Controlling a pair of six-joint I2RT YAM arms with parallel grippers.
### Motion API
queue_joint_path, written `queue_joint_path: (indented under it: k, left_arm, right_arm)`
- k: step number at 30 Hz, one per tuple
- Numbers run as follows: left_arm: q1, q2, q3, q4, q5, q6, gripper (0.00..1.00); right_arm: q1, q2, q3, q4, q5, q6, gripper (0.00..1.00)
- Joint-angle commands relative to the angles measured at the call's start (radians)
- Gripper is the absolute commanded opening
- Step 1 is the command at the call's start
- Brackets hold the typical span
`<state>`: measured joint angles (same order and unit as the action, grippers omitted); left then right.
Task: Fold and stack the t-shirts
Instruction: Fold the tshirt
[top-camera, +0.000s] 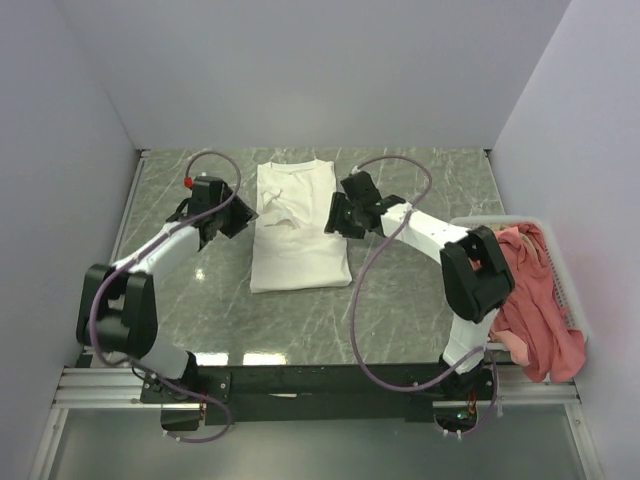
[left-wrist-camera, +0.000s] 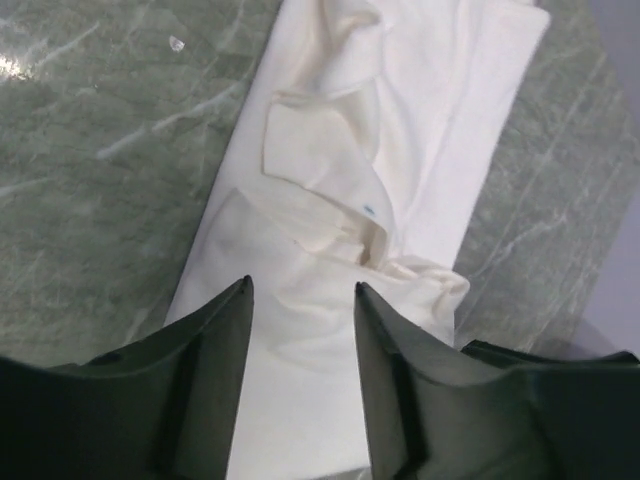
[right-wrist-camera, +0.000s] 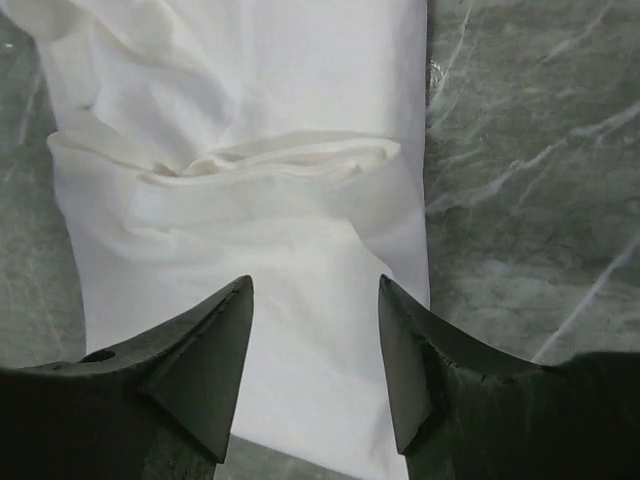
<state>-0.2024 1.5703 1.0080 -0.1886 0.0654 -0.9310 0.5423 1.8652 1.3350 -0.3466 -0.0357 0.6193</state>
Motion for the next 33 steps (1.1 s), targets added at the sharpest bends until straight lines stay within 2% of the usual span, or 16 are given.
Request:
queue_joint_path:
  k: [1, 4, 7, 10, 15, 21, 27, 33]
  left_arm:
    - [-0.014, -0.137, -0.07, 0.049, 0.039, -0.011, 0.48]
    - [-0.069, -0.177, -0.141, 0.063, 0.044, -0.04, 0.23]
    - [-0.147, -0.199, -0.215, 0.103, 0.045, -0.077, 0.1]
    - [-0.169, -0.191, -0.262, 0.158, 0.073, -0.107, 0.04]
    - [-0.221, -0.135, -0.284, 0.214, 0.106, -0.121, 0.01]
    - [-0.219, -0.087, -0.316, 0.192, 0.079, -0.111, 0.01]
    - [-0.163, -0.096, -0.397, 0.23, 0.109, -0.109, 0.01]
    - [-0.108, -0.162, -0.359, 0.155, 0.146, -0.051, 0.05]
  right_arm:
    - [0.014, -0.153, -0.057, 0.053, 0.005, 0.01, 0.59]
    - [0.05, -0.22, -0.176, 0.092, -0.006, 0.043, 0.58]
    - [0.09, -0.273, -0.278, 0.154, -0.032, 0.083, 0.56]
    - [0.107, -0.296, -0.33, 0.184, -0.036, 0.097, 0.55]
    - [0.114, -0.285, -0.395, 0.247, -0.098, 0.125, 0.53]
    - [0.088, -0.265, -0.468, 0.221, -0.055, 0.128, 0.52]
    - [0.047, -0.327, -0.546, 0.205, -0.029, 0.117, 0.52]
    - [0.024, -0.394, -0.548, 0.164, -0.021, 0.105, 0.52]
